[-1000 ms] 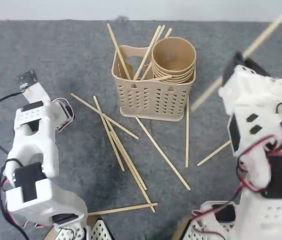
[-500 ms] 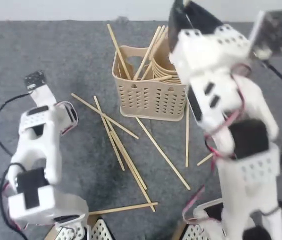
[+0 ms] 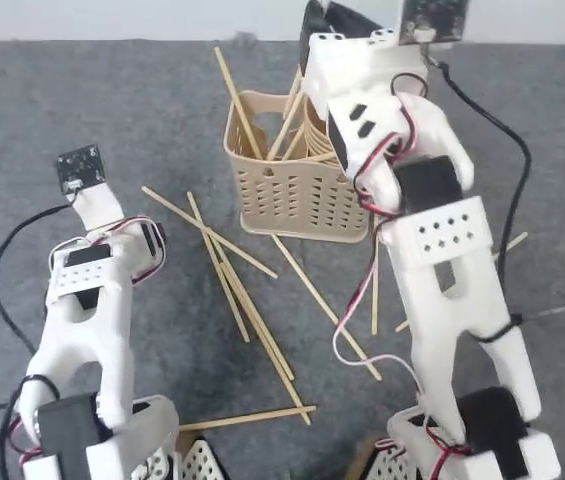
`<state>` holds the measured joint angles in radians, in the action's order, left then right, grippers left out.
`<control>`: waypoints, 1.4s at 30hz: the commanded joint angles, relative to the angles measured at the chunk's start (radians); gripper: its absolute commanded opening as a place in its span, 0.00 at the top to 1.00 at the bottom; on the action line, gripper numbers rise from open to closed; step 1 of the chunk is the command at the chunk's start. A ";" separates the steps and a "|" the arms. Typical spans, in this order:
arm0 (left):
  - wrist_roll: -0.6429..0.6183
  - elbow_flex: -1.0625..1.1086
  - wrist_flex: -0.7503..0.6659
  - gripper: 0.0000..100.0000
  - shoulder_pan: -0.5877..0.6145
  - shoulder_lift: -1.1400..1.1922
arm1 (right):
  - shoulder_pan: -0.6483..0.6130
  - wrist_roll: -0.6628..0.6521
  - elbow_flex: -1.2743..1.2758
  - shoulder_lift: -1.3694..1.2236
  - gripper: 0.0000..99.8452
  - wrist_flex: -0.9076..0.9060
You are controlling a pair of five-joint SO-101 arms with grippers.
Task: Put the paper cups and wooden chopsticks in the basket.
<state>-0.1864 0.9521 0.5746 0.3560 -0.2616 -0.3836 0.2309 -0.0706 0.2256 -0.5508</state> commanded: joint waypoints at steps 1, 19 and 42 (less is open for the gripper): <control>0.011 -0.004 -0.023 0.80 -0.006 -0.058 | -0.010 -0.017 -0.005 -0.010 0.99 -0.016; 0.011 -0.004 -0.023 0.80 -0.002 -0.058 | -0.018 -0.012 -0.032 0.186 0.93 -0.317; 0.011 0.001 -0.021 0.80 -0.002 -0.054 | 0.510 0.114 0.324 0.286 0.93 -0.872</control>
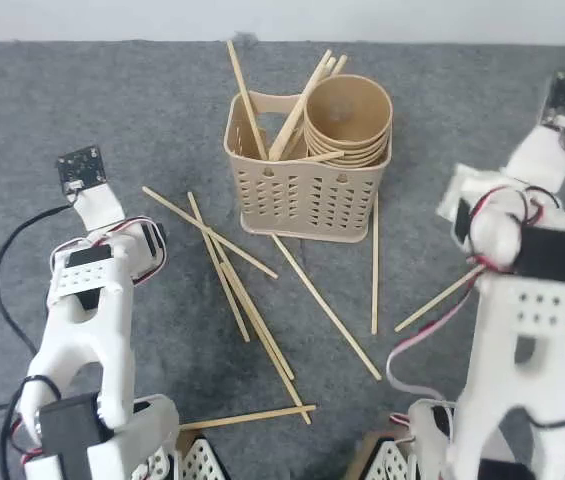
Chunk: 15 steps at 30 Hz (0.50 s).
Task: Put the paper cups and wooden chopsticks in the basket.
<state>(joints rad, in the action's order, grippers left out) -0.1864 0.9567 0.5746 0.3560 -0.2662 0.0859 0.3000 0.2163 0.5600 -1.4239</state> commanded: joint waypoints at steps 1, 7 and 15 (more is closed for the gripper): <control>0.011 -0.004 -0.021 0.80 -0.002 -0.049 | 0.051 0.058 0.058 -0.076 0.93 0.001; 0.011 -0.002 -0.021 0.80 -0.005 -0.049 | 0.070 0.107 0.106 -0.320 0.93 0.030; 0.011 -0.004 -0.021 0.80 -0.006 -0.048 | 0.099 0.324 0.106 -0.634 0.93 0.280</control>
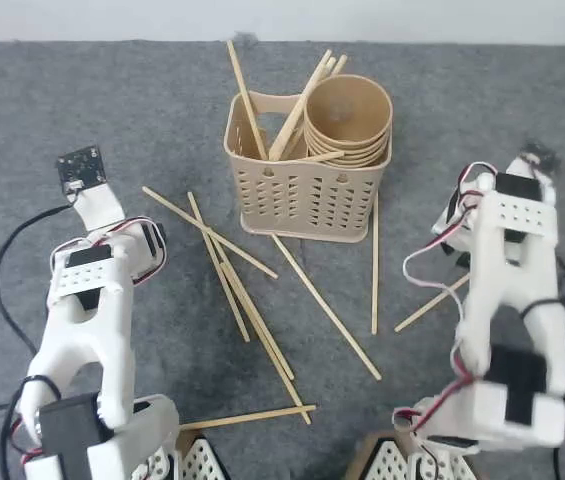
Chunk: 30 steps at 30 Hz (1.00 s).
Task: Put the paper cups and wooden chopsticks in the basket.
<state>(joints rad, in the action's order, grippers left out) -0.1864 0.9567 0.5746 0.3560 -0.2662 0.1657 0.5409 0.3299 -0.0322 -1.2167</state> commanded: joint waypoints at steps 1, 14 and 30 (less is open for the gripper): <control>0.011 -0.004 -0.021 0.80 -0.006 -0.048 | 0.024 0.110 -0.006 -0.064 0.93 0.081; 0.011 -0.008 0.008 0.80 -0.008 -0.051 | 0.119 0.138 0.031 -0.162 0.80 0.242; 0.012 -0.008 0.008 0.80 -0.023 -0.048 | 0.145 0.140 -0.081 -0.317 0.83 0.294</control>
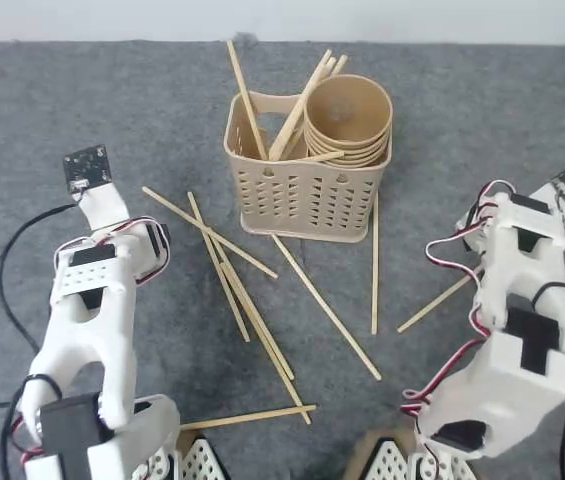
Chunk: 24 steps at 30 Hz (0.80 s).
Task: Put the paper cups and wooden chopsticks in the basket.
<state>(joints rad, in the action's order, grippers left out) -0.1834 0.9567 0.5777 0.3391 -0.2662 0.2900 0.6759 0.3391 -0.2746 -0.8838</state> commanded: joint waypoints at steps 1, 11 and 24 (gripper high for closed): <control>0.009 -0.008 0.005 0.80 -0.006 -0.048 | 0.021 0.005 -0.121 -0.099 0.84 -0.071; 0.006 -0.007 0.005 0.81 -0.006 -0.048 | 0.019 0.006 -0.212 -0.134 0.99 -0.179; -0.110 -0.025 0.005 0.80 0.026 -0.046 | -0.047 -0.006 0.259 0.272 0.99 0.173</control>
<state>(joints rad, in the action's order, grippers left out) -0.2401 0.9567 0.5777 0.3468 -0.2662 0.2992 0.6713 0.5094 -0.1442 -0.8209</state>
